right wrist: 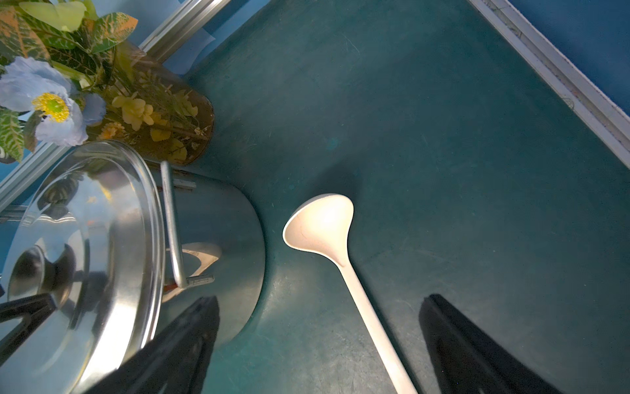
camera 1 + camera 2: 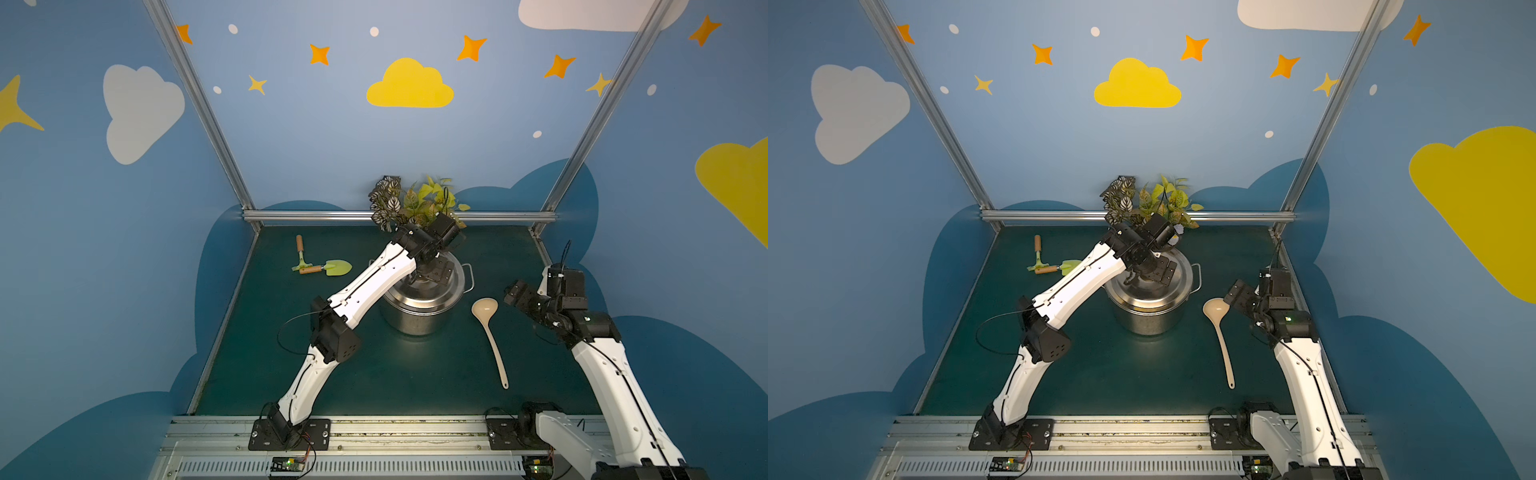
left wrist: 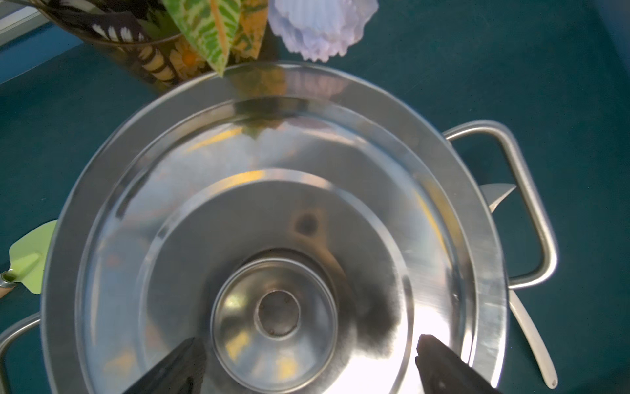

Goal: Stir the soup with a spoon
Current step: Pick up the lid from the pan.

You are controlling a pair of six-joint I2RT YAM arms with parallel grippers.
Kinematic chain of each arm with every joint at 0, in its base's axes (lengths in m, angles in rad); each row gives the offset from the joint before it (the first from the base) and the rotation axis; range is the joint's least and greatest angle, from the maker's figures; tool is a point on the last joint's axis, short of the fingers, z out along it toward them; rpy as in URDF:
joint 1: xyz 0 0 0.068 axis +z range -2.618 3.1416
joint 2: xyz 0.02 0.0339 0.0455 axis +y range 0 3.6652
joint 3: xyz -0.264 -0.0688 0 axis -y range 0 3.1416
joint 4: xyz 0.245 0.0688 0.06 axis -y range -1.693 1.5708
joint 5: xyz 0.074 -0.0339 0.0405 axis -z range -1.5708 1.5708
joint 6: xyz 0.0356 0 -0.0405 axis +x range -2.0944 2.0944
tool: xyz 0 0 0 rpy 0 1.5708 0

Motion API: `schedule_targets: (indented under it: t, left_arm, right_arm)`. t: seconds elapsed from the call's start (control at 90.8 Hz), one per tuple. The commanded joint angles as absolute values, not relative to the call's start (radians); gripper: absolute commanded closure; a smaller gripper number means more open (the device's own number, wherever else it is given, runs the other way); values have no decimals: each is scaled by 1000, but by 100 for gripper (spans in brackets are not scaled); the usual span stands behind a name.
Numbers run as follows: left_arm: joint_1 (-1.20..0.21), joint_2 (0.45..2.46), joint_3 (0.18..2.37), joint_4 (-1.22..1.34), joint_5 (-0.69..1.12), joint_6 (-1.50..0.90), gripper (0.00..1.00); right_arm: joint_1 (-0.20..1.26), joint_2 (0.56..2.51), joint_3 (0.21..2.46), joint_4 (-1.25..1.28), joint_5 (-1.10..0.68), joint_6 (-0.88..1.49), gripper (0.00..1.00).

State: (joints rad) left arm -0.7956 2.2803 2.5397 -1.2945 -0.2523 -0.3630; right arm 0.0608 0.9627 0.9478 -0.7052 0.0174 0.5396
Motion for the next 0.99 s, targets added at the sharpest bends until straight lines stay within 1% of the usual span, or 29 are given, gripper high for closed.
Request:
schedule_targets:
  t: [0.0, 0.077, 0.187, 0.264, 0.341, 0.463, 0.573, 0.661, 0.705, 0.826, 0.98]
  left_arm:
    - [-775, 2299, 2563, -1335, -262, -359, 3]
    - [-770, 2309, 2563, -1333, -247, -355, 6]
    - [-765, 2318, 2559, -1336, -228, -352, 13]
    - [-763, 2323, 2557, -1336, -211, -347, 22]
    - [-758, 2327, 2557, -1336, -189, -346, 28]
    - [-757, 2330, 2557, -1336, -172, -339, 40]
    - [-757, 2326, 2558, -1336, -163, -336, 52]
    - [-755, 2320, 2567, -1335, -159, -332, 67]
    - [-755, 2313, 2571, -1335, -160, -334, 72]
    - [-757, 2294, 2585, -1332, -161, -333, 79]
    - [-758, 2262, 2602, -1325, -162, -321, 82]
  right_arm:
    - [65, 963, 939, -726, 28, 521, 2]
    - [66, 963, 939, -725, 30, 519, 2]
    - [65, 967, 942, -727, 32, 518, 2]
    - [64, 971, 945, -725, 34, 516, 2]
    - [63, 975, 948, -723, 36, 515, 2]
    - [63, 984, 952, -723, 33, 514, 2]
    - [64, 987, 957, -723, 34, 511, 2]
    - [64, 988, 960, -723, 35, 510, 2]
    - [64, 988, 962, -723, 35, 509, 2]
    - [63, 988, 962, -727, 38, 506, 2]
    - [62, 983, 965, -730, 40, 502, 2]
